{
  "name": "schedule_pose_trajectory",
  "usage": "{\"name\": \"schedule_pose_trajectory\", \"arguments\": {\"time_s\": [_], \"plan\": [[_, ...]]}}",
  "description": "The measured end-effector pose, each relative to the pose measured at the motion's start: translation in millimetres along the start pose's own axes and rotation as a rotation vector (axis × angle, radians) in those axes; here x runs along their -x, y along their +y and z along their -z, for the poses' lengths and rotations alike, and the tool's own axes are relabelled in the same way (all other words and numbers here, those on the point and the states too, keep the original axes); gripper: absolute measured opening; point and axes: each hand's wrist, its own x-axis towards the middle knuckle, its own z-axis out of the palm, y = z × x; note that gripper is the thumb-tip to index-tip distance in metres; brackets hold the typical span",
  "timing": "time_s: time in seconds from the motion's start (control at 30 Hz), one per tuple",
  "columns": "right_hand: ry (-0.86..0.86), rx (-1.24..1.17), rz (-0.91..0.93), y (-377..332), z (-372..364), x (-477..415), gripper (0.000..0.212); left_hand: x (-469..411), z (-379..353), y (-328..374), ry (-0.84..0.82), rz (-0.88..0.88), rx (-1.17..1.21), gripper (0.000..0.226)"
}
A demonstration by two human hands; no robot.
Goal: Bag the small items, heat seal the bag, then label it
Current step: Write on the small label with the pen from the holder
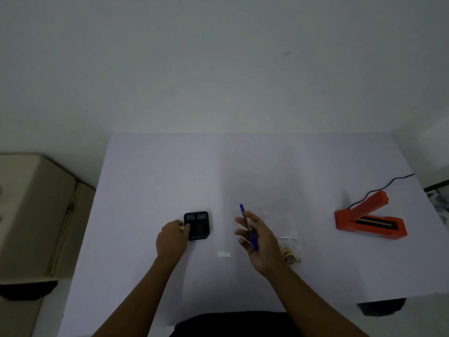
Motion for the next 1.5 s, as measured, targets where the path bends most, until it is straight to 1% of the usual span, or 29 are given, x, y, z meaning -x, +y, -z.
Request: {"name": "schedule_pose_trajectory", "arguments": {"time_s": [0.07, 0.13, 0.17, 0.2, 0.27, 0.3, 0.37, 0.43, 0.57, 0.7, 0.77, 0.83, 0.87, 0.9, 0.97, 1.0, 1.03, 1.07, 1.1, 1.13, 1.2, 1.23, 1.3, 1.4, 1.5], "plan": [[-0.043, -0.037, -0.066, 0, 0, 2, 0.028, 6, 7, 10, 0.067, -0.055, 0.06, 0.032], [-0.041, -0.01, -0.101, 1, -1, 2, 0.023, 15, 15, 25, 0.047, -0.174, 0.162, 0.027], [-0.034, 0.022, -0.112, 2, -1, 2, 0.019, 21, 19, 33, -0.001, -0.232, 0.236, 0.025], [-0.028, 0.054, -0.118, 3, -2, 2, 0.02, 28, 23, 41, -0.069, -0.283, 0.313, 0.024], [-0.005, 0.105, -0.112, 4, -3, 0, 0.037, 43, 28, 57, -0.209, -0.387, 0.378, 0.026], [0.014, 0.117, -0.102, 4, -3, -1, 0.045, 51, 30, 65, -0.274, -0.438, 0.353, 0.027], [0.042, 0.116, -0.081, 4, -4, -1, 0.052, 65, 32, 80, -0.359, -0.517, 0.262, 0.027], [0.046, 0.121, -0.08, 3, -8, 0, 0.053, 74, 31, 89, -0.363, -0.567, 0.178, 0.027], [0.079, 0.165, -0.075, -5, -17, 2, 0.051, 83, 23, 98, -0.337, -0.62, -0.035, 0.034], [0.133, 0.059, -0.109, -14, -25, 0, 0.048, 84, 22, 108, -0.371, -0.724, -0.203, 0.017], [0.159, 0.021, -0.116, -18, -26, 0, 0.048, 83, 27, 116, -0.414, -0.684, -0.166, 0.019], [0.169, 0.038, -0.113, -21, -29, 0, 0.05, 87, 34, 128, -0.469, -0.561, -0.063, 0.019], [0.174, 0.042, -0.11, -22, -31, 1, 0.051, 89, 38, 132, -0.522, -0.481, 0.02, 0.023], [0.191, 0.029, -0.104, -23, -30, -1, 0.05, 91, 44, 137, -0.59, -0.348, 0.196, 0.031], [0.299, -0.069, -0.071, -27, -15, -9, 0.043, 96, 57, 140, -0.732, -0.068, 0.534, 0.042], [0.375, -0.121, -0.039, -33, -2, -16, 0.039, 97, 64, 139, -0.796, 0.019, 0.64, 0.045], [0.439, -0.146, -0.002, -41, 15, -23, 0.035, 98, 71, 134, -0.82, 0.048, 0.687, 0.046], [0.478, -0.143, 0.031, -50, 32, -27, 0.033, 97, 77, 128, -0.808, 0.043, 0.693, 0.047], [0.482, -0.126, 0.054, -59, 47, -29, 0.034, 95, 79, 116, -0.742, 0.002, 0.643, 0.046], [0.456, -0.104, 0.067, -67, 59, -30, 0.036, 88, 78, 101, -0.642, -0.061, 0.534, 0.045], [0.346, -0.07, 0.069, -77, 70, -23, 0.042, 71, 64, 66, -0.454, -0.164, 0.225, 0.036], [0.303, -0.046, 0.063, -77, 70, -20, 0.043, 63, 52, 48, -0.405, -0.185, 0.078, 0.028], [0.28, 0.004, 0.044, -65, 65, -15, 0.044, 50, 25, 23, -0.363, -0.179, -0.113, 0.016], [0.299, 0.08, -0.016, -28, 59, -13, 0.044, 46, -9, 7, -0.329, -0.185, -0.292, 0.018], [0.294, 0.188, -0.107, 10, 56, -7, 0.044, 46, -33, -3, -0.286, -0.198, -0.382, 0.018]]}}
